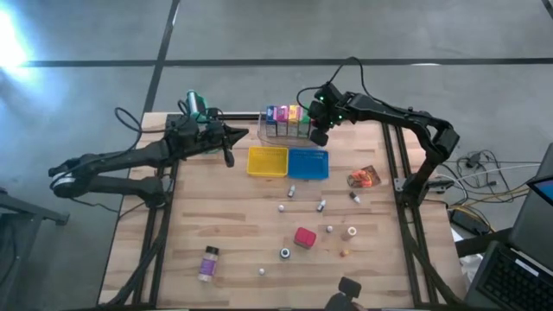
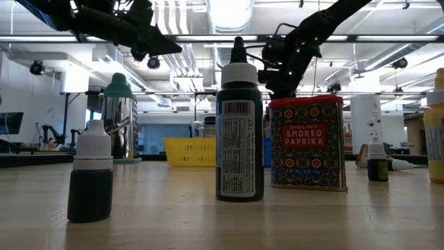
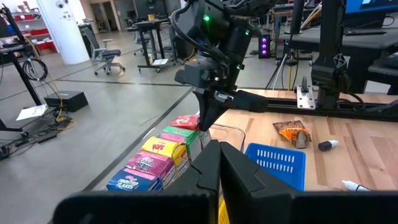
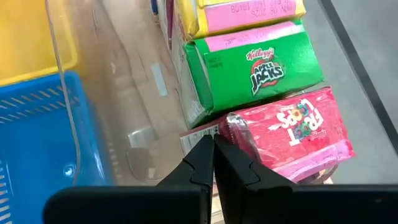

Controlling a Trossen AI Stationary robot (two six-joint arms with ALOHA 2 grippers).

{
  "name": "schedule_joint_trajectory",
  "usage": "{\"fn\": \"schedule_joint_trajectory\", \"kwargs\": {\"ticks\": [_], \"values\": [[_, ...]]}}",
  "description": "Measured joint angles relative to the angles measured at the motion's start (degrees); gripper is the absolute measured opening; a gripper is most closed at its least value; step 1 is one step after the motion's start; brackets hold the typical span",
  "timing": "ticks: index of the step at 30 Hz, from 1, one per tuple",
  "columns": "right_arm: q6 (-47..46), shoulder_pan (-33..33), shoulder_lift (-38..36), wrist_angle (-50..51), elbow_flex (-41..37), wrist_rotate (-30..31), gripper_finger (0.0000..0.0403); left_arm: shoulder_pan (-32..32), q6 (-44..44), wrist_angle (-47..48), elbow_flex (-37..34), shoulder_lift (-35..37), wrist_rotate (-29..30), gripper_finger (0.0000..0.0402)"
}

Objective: Pick & Place Kitchen Items
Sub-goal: Adjust the cereal boxes in the transparent bin

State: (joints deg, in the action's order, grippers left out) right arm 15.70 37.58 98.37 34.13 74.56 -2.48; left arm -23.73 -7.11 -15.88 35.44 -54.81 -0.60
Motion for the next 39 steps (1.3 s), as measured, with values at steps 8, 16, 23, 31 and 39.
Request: {"fn": "schedule_joint_trajectory", "kwargs": {"ticks": [8, 16, 23, 31, 39], "values": [[-0.26, 0.26, 0.40, 0.45, -1.17, -2.15, 0.0008, -0.02, 0.22, 0.00, 0.00, 0.00, -0.01, 0.0010], [-0.46, 0.22, 2.54, -1.41, -3.89, -1.70, 0.0008, -0.02, 0.28, -0.11, 0.00, 0.00, 0.00, 0.0010], [-0.48, 0.21, 3.87, -3.52, -4.28, 0.24, 0.0008, -0.02, 0.28, -0.20, 0.00, 0.00, 0.00, 0.0010], [-0.58, 0.20, 0.79, -3.23, -4.10, 0.76, 0.0008, -0.02, 0.28, -0.18, 0.00, 0.00, -0.01, 0.0010], [-0.76, -0.87, -3.97, -1.50, -4.09, -0.76, 0.0008, 0.00, 0.28, -0.17, 0.00, 0.00, -0.01, 0.0010]]}}
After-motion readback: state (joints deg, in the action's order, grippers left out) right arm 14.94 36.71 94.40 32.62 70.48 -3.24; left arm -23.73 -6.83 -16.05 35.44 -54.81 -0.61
